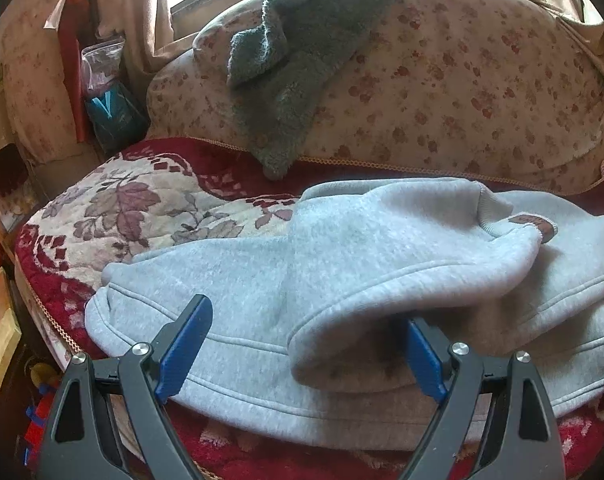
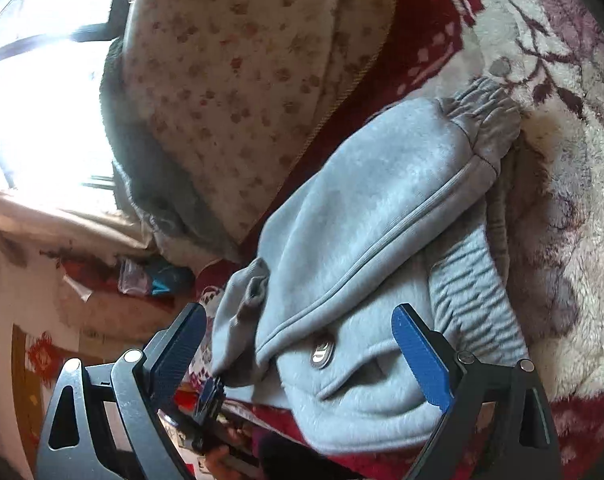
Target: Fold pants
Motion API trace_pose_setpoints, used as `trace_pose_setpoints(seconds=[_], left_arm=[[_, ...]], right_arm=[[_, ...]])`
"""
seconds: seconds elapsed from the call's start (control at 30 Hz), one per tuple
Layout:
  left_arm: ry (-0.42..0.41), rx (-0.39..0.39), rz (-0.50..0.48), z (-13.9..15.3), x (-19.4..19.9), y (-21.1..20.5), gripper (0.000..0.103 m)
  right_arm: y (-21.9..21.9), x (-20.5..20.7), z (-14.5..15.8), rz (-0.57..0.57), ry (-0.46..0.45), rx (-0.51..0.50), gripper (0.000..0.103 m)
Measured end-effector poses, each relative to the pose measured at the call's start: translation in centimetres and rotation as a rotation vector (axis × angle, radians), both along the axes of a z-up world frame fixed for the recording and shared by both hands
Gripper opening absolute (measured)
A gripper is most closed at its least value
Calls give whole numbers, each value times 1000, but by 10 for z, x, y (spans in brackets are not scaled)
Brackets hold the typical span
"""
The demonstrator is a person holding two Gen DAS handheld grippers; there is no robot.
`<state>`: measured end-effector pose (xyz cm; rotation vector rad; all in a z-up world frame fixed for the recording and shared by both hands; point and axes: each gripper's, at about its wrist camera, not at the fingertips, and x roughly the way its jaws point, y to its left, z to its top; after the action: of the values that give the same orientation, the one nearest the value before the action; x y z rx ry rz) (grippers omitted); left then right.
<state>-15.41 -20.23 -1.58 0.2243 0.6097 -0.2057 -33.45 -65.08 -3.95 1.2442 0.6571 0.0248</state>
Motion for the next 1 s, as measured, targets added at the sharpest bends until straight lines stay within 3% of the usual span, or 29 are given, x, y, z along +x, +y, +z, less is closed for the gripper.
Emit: trace_pose_setpoints(seconds=[0.4, 0.6, 1.0], left_arm=[[-4, -66, -25, 4, -6, 5, 89], [0, -102, -33, 9, -13, 2, 89], [-29, -54, -98, 17, -30, -28, 89]], right_arm=[[2, 23, -25, 14, 53, -86, 97], [5, 17, -31, -11, 30, -81, 98], [10, 23, -15, 21, 34, -103, 99]])
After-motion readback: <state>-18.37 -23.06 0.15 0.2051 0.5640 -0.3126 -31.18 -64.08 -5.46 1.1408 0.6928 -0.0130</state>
